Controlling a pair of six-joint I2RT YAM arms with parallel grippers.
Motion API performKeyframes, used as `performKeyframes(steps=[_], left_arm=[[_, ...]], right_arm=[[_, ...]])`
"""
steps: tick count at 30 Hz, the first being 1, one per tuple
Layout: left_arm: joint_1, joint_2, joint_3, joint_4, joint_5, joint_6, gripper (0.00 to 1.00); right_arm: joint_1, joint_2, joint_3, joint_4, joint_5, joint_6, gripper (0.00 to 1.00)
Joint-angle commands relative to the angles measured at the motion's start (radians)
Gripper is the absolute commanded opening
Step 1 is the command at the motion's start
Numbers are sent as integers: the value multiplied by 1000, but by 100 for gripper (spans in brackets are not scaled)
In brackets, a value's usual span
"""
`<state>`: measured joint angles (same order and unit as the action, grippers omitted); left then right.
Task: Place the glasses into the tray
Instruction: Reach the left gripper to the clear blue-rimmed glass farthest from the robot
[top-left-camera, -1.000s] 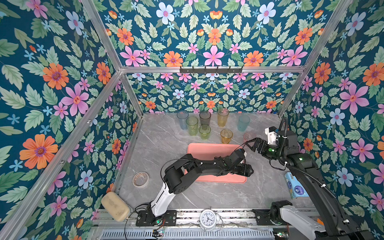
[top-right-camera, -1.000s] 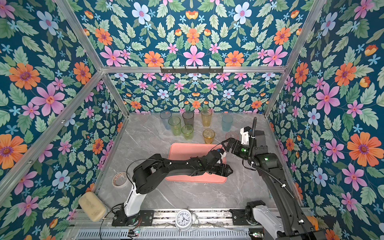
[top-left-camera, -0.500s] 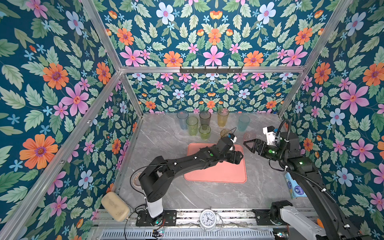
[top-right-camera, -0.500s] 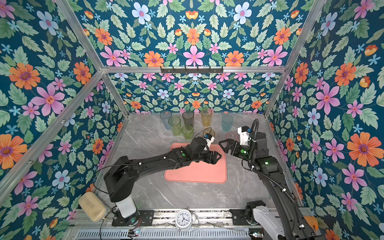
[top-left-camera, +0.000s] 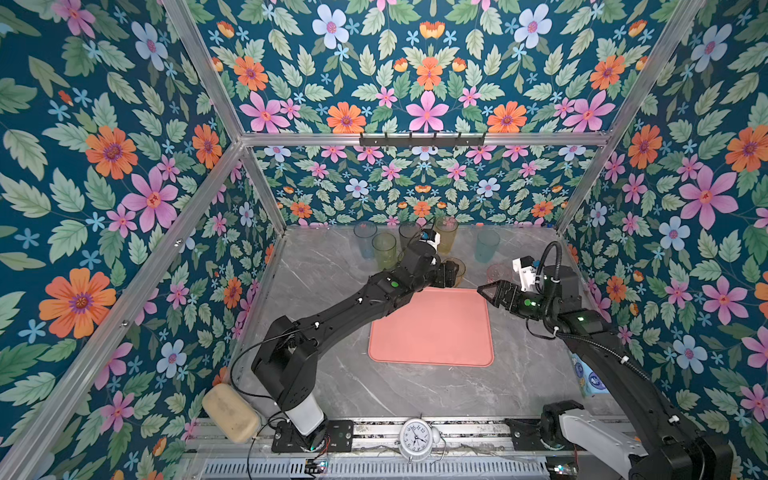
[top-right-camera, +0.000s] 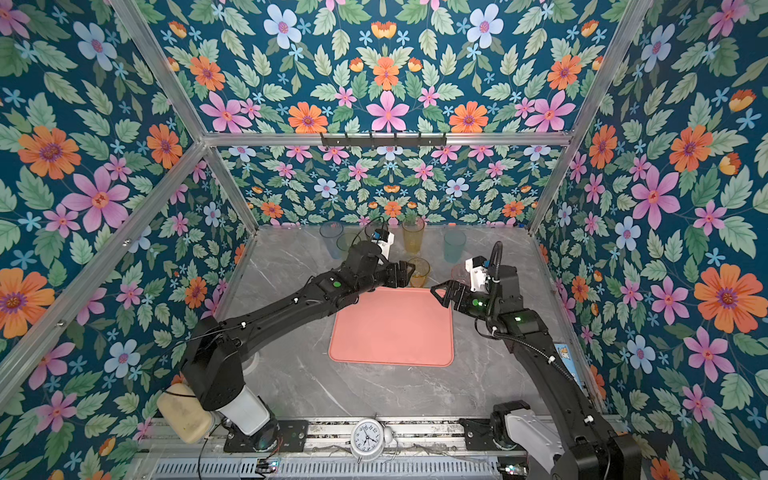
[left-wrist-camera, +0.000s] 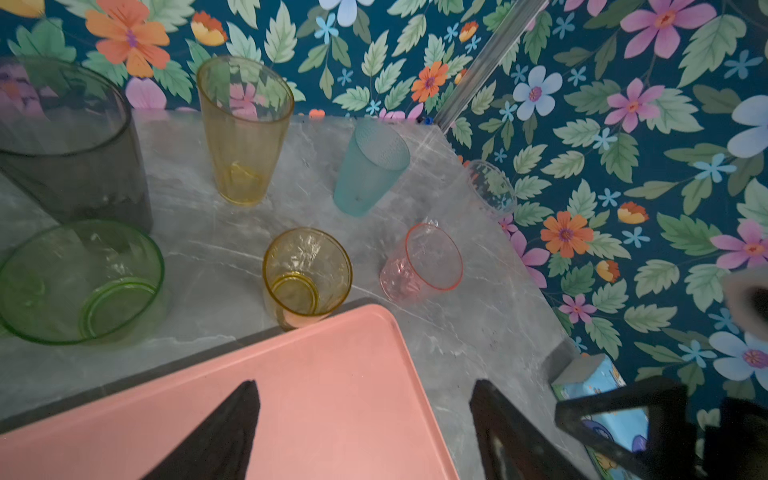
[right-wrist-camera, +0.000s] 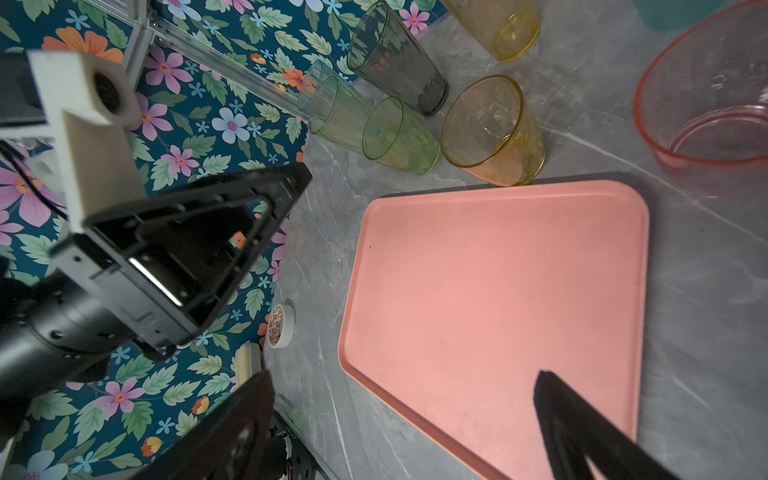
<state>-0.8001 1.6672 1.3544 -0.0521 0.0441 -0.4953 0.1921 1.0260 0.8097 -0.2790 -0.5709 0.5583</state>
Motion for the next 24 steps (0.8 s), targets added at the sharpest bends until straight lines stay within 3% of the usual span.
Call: performKeyframes(steps=[1, 17, 24], left_arm=[[44, 6, 45, 16, -59, 25, 83], [326, 53, 227, -119, -107, 94, 83], [415, 135, 316, -192, -216, 125, 79]], right_arm=[[37, 35, -13, 127, 27, 13, 99], [148, 215, -48, 415, 65, -56, 97], [224, 248, -72, 465, 45, -162, 96]])
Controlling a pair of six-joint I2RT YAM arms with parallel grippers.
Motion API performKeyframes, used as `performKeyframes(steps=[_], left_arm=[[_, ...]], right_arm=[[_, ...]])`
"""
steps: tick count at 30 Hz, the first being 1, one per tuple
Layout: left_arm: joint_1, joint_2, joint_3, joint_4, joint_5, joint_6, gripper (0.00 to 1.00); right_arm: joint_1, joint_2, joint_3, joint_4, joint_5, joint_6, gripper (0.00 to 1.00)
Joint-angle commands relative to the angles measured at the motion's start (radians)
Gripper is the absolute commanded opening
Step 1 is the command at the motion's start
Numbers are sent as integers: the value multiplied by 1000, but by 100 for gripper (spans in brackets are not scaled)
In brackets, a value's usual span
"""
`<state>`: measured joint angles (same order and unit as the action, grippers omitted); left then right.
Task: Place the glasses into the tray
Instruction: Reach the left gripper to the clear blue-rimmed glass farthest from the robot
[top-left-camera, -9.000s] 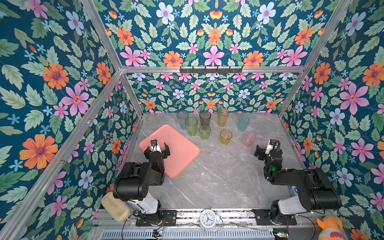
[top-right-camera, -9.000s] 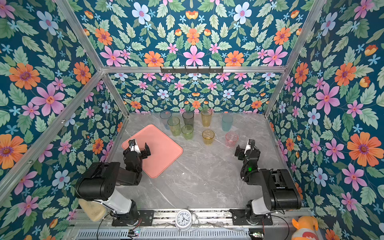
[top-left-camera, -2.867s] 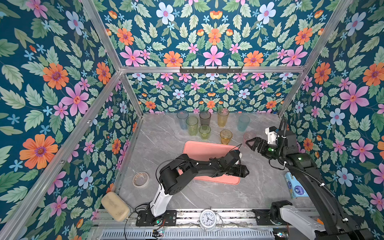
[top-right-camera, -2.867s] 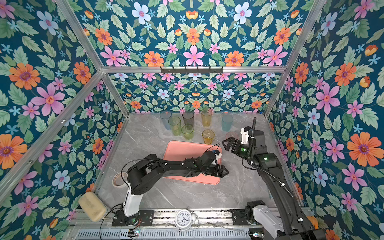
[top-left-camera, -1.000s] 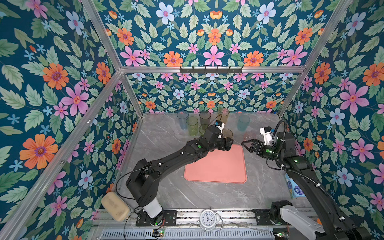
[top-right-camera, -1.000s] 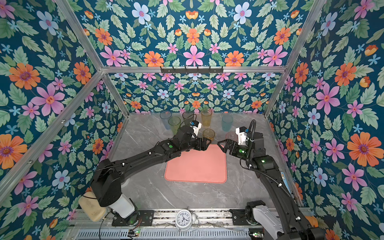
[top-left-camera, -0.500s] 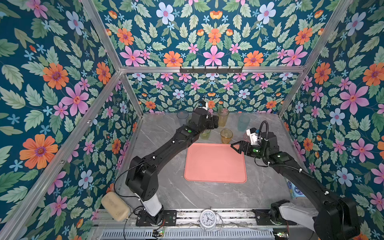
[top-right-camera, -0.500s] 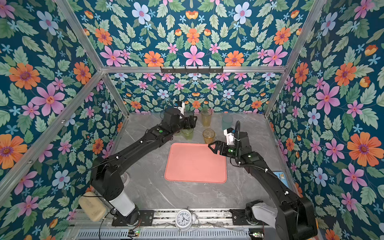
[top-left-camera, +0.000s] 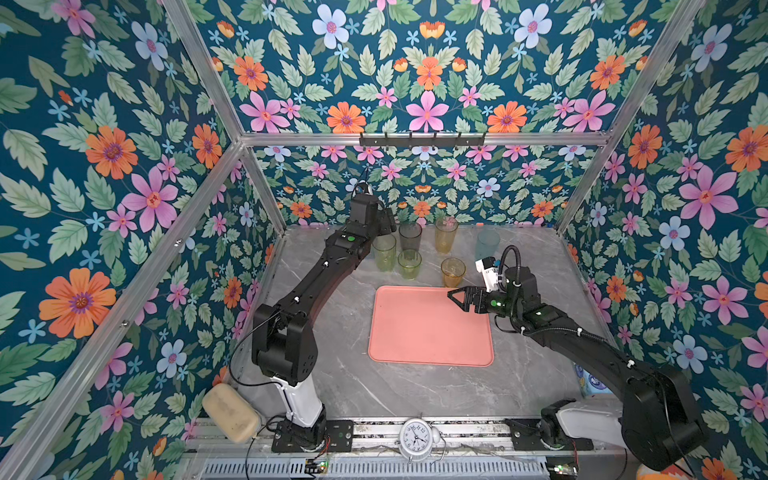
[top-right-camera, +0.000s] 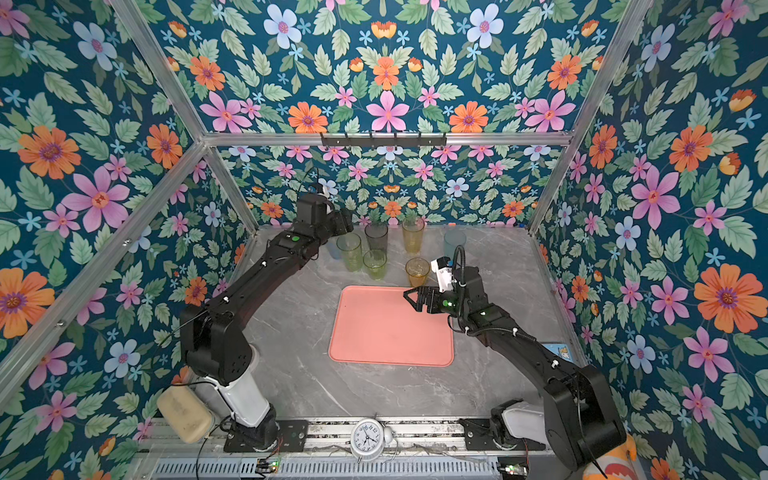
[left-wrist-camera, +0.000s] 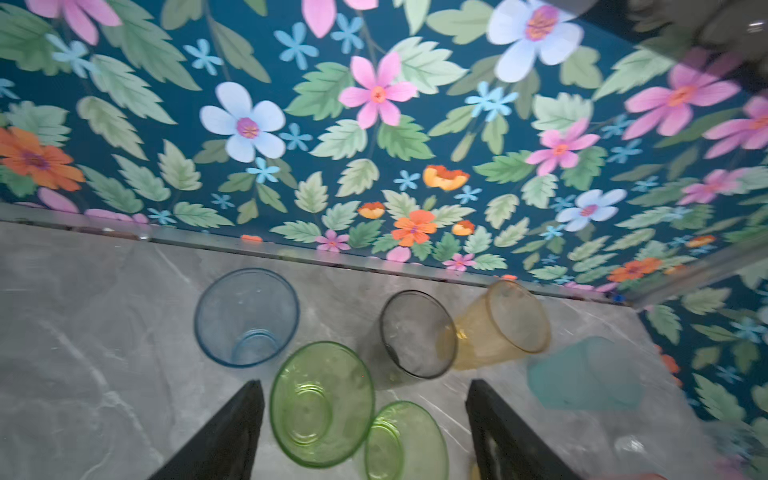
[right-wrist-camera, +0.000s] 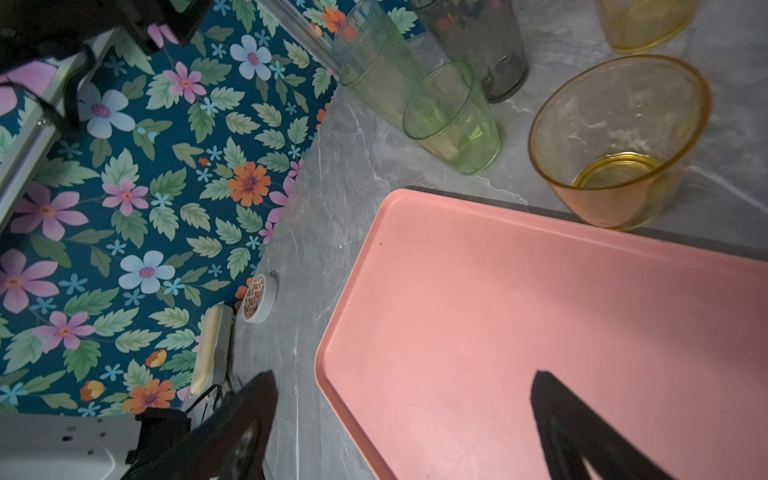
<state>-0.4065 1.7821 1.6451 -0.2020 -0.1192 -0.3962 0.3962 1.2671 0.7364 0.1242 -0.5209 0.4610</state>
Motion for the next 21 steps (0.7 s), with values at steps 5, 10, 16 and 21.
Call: performKeyframes(steps=[5, 10, 16, 21], left_arm=[[83, 93, 95, -96, -57, 25, 80], [132, 185, 195, -180, -41, 17, 78], [170, 287, 302, -254, -22, 19, 74], [190, 333, 340, -267, -19, 25, 67]], right_arm=[[32, 25, -23, 95, -10, -69, 97], [33, 40, -32, 102, -4, -68, 97], [36, 38, -47, 113, 21, -67, 97], [36, 48, -48, 110, 33, -64, 97]])
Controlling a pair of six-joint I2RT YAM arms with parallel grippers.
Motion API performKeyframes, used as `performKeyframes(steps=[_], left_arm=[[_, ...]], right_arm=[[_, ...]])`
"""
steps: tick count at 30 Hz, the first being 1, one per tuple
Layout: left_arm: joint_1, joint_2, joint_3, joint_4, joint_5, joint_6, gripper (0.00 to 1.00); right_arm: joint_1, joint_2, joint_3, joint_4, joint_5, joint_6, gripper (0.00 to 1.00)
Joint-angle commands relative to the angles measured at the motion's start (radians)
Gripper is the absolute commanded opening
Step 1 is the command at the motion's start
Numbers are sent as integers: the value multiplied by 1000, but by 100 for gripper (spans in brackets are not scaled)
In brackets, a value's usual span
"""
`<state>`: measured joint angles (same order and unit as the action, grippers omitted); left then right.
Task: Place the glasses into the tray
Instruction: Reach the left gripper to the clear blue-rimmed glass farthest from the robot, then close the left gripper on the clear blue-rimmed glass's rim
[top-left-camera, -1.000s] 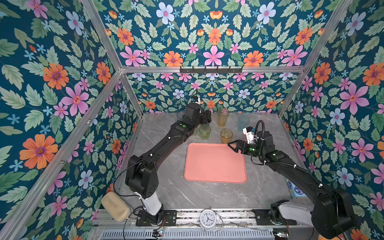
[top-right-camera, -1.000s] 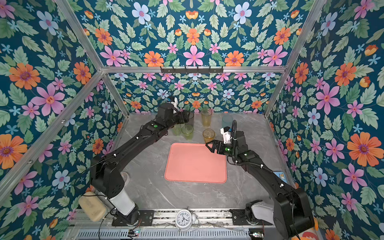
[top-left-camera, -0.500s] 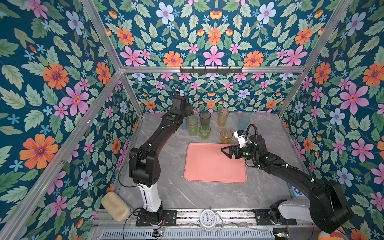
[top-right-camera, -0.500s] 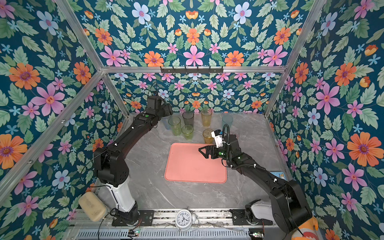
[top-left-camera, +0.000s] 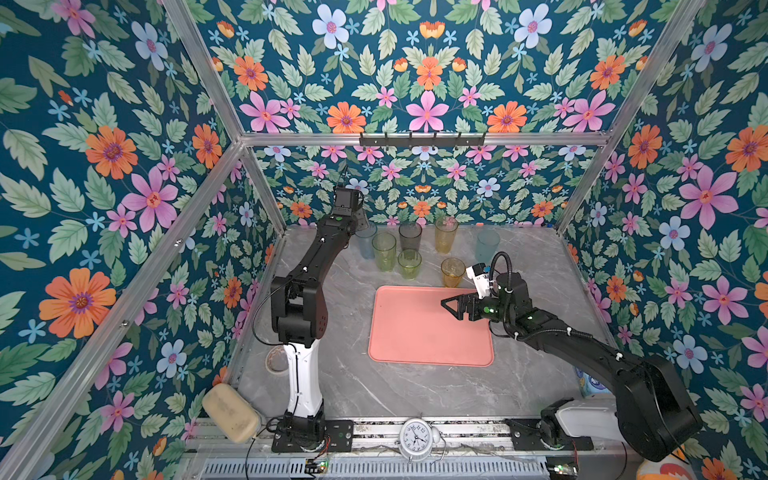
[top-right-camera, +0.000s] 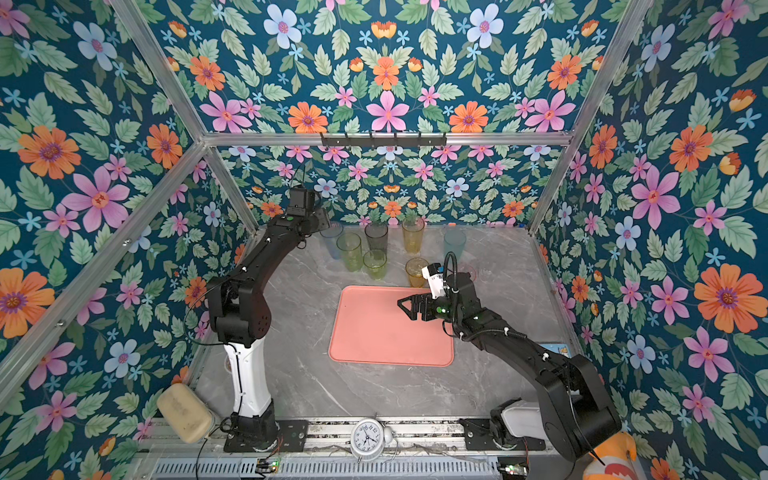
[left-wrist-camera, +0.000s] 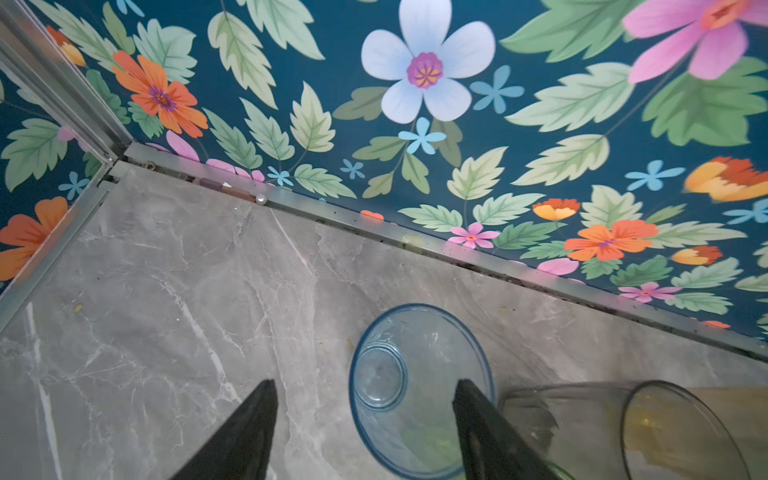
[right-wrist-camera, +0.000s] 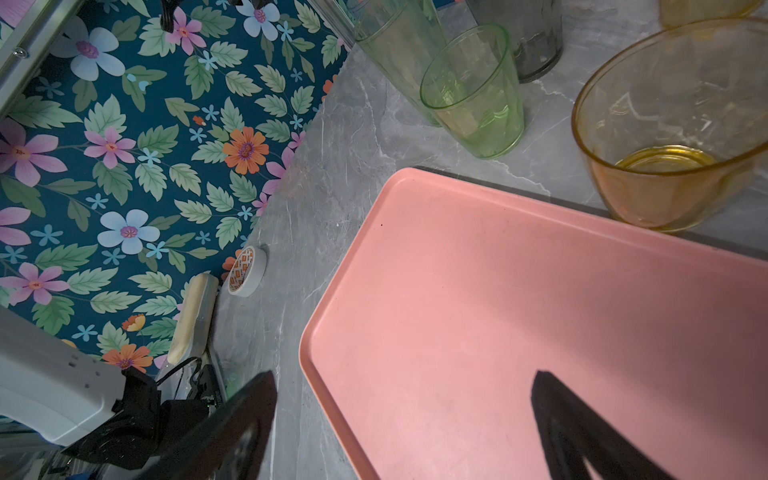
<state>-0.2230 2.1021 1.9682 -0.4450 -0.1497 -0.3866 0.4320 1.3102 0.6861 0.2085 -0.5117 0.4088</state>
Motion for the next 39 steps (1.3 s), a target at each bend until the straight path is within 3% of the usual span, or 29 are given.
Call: performKeyframes(steps=[1, 11, 30, 39], left_arm=[[10, 19, 21, -23, 14, 15, 66], [27, 114, 99, -57, 50, 29, 55], [34, 201, 181, -98, 60, 45, 22], [36, 207, 182, -92, 68, 52, 18]], right_arm=[[1, 8, 6, 24, 26, -12, 97], [0, 17, 10, 11, 39, -12, 97], [1, 23, 20, -15, 54, -15, 97], [0, 21, 24, -38, 78, -31, 97]])
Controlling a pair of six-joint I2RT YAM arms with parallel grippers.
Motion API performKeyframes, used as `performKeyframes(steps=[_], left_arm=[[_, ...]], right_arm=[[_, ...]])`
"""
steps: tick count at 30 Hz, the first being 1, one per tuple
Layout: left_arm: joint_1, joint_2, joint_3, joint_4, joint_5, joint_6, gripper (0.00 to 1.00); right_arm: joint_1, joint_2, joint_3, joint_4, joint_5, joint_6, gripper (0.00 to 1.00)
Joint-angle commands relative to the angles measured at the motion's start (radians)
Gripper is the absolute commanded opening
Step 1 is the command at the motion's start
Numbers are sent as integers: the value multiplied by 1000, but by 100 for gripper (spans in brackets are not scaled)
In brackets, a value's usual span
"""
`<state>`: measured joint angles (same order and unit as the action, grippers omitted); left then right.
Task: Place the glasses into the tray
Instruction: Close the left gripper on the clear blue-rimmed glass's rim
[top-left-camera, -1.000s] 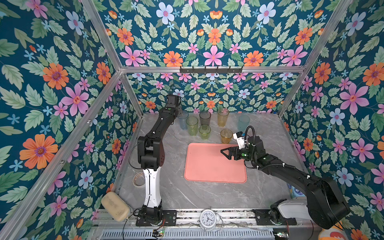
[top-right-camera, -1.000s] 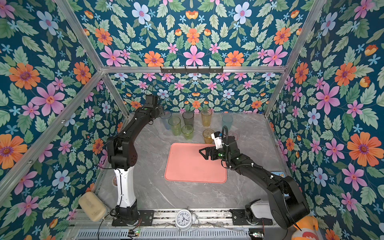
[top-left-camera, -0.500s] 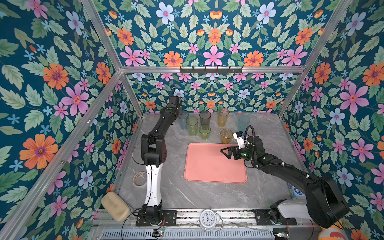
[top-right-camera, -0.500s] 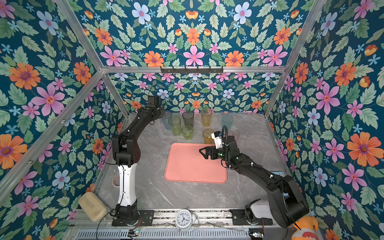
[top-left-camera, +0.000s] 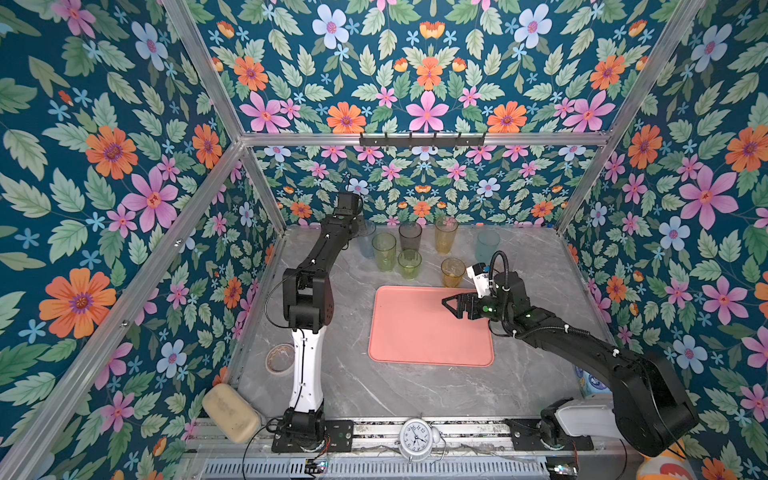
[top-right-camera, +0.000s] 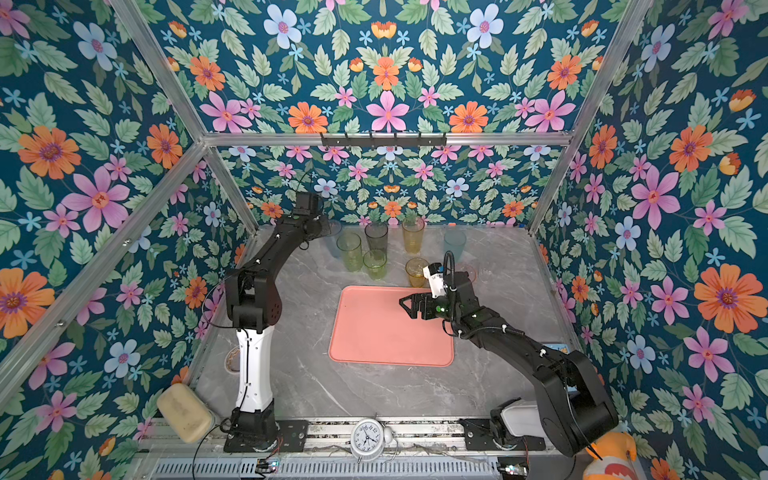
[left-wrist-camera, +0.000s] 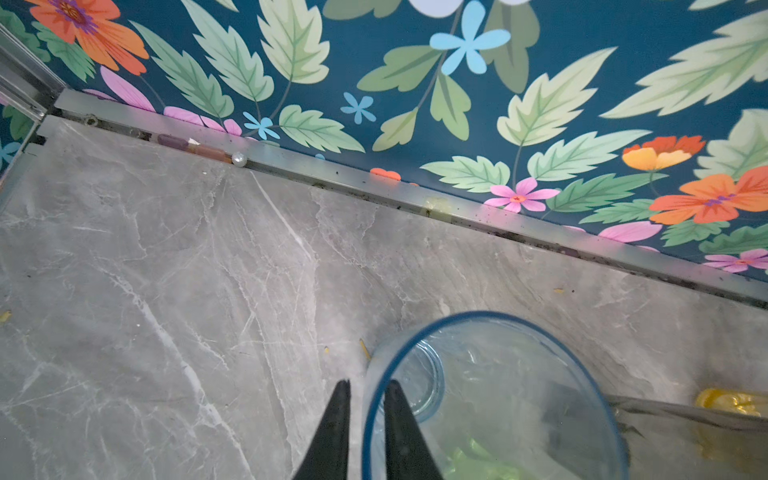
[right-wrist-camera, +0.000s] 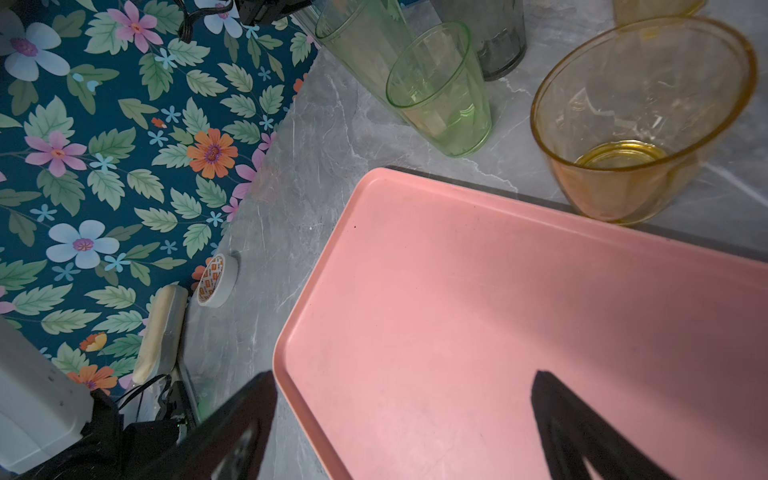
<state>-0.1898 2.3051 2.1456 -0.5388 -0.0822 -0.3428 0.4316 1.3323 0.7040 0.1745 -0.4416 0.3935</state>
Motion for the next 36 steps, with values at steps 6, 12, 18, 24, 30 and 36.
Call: performKeyframes(steps=[6, 12, 18, 24, 30, 36], left_arm=[[4, 10, 8, 3, 5, 14, 16], [5, 10, 14, 5, 10, 19, 13], [4, 4, 17, 1, 12, 26, 11], [4, -12, 14, -12, 4, 30, 9], [4, -48, -3, -32, 0, 32, 6], [4, -110, -43, -50, -5, 33, 4]], right_arm=[[1, 2, 10, -8, 7, -15, 97], [1, 8, 14, -12, 9, -14, 97], [1, 8, 15, -19, 10, -14, 97], [1, 7, 18, -24, 13, -13, 97], [0, 17, 18, -26, 5, -12, 97], [1, 11, 21, -29, -6, -10, 97]])
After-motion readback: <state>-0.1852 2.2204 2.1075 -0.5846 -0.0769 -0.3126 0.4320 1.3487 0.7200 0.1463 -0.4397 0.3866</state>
